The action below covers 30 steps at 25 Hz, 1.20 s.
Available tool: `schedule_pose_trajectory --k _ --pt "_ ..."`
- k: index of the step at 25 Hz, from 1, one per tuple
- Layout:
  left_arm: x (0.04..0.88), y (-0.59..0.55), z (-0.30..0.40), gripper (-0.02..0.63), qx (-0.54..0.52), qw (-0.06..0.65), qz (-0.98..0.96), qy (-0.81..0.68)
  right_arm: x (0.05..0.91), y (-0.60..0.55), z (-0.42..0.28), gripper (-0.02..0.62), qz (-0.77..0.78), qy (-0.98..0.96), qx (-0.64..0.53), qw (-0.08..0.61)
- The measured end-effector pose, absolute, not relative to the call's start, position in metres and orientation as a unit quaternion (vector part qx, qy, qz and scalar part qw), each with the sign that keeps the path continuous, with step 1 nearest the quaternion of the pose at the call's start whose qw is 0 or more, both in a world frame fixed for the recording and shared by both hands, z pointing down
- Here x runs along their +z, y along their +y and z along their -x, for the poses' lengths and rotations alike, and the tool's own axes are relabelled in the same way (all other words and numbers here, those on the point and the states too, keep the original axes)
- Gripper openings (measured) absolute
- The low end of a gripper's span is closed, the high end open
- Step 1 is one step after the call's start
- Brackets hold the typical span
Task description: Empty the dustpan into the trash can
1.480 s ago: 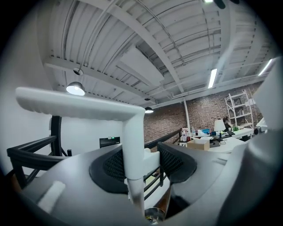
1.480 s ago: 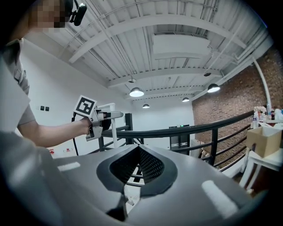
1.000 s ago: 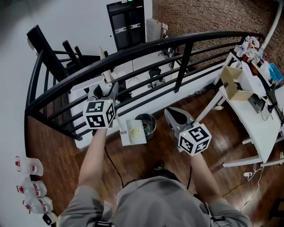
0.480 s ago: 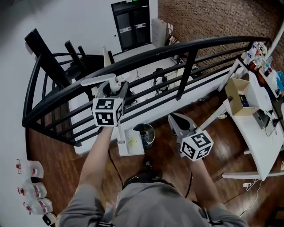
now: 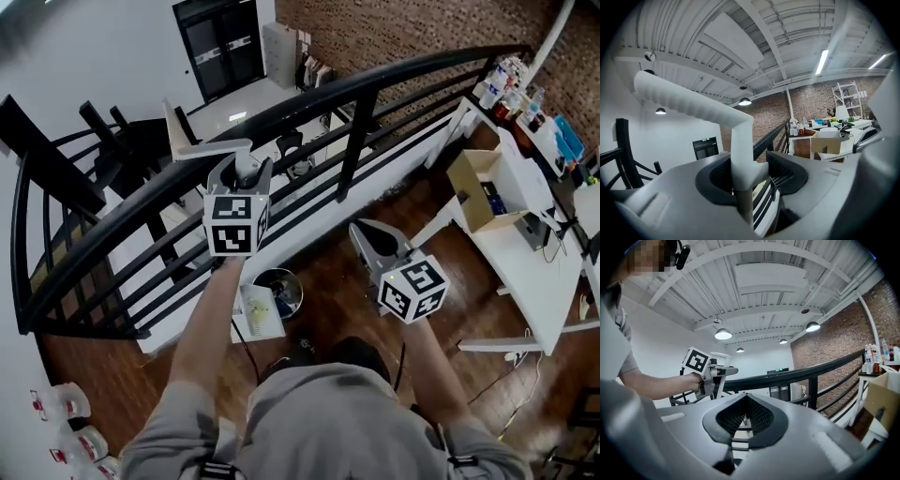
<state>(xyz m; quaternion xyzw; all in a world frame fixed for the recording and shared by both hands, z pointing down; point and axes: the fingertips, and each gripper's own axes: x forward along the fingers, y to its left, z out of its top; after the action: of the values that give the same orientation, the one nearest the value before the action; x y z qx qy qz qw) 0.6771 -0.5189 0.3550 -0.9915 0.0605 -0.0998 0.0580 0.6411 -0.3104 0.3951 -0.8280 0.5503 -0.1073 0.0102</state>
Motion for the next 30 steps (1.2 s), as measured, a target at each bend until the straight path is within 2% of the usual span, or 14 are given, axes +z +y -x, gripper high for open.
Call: schedule_pose_trajectory --k 8,17,23,30 --pt "0.378 -0.497 -0.748 0.195 -0.13 0.054 0.989 0.044 0.397 -0.318 -0.695 -0.002 0.818 0.566 -0.108 0.006" --pt "0.403 -0.454 -0.824 0.196 -0.172 0.083 0.98 0.06 0.401 -0.301 -0.76 -0.002 0.764 0.636 -0.107 0.004" --pt "0.4 -0.447 -0.816 0.195 -0.168 0.094 0.977 0.088 0.396 -0.292 -0.782 -0.002 0.729 0.676 -0.105 0.012" --pt "0.369 -0.466 -0.755 0.196 -0.139 0.1 0.973 0.155 0.403 -0.306 -0.759 -0.002 0.663 0.739 -0.121 0.021"
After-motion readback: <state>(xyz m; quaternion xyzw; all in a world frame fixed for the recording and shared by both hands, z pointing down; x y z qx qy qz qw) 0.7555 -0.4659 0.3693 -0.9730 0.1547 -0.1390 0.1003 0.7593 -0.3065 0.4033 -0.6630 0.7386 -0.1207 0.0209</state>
